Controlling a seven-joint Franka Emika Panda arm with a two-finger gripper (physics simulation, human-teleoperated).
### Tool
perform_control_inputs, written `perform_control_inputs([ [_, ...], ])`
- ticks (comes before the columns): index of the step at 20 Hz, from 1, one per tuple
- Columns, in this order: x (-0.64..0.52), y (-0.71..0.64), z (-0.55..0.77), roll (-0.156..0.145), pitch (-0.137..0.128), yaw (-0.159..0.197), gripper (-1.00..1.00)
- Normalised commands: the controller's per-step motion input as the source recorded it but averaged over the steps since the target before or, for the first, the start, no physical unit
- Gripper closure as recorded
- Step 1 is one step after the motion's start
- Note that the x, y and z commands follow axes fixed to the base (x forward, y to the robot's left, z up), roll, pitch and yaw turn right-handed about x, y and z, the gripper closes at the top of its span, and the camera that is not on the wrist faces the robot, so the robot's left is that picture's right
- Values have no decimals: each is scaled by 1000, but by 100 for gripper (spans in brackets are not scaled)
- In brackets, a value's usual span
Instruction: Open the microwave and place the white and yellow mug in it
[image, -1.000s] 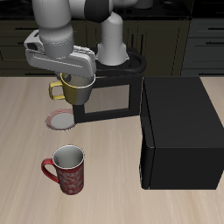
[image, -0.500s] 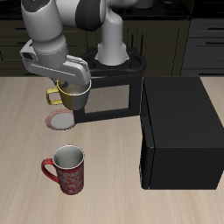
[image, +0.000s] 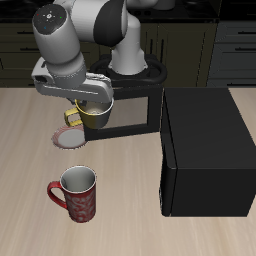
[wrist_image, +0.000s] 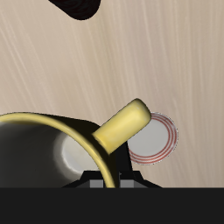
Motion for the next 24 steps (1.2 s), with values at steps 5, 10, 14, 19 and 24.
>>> perform_control_inputs([
  [5, -46, 205, 10, 37, 6, 96, 100],
  [10, -74, 207, 51, 56, -19, 80, 100],
  [14, -6, 80, 127, 37, -31, 50, 100],
  [19, 15, 96, 60, 48, -8, 41, 100],
  [24, 2, 96, 16, 64, -14, 41, 100],
])
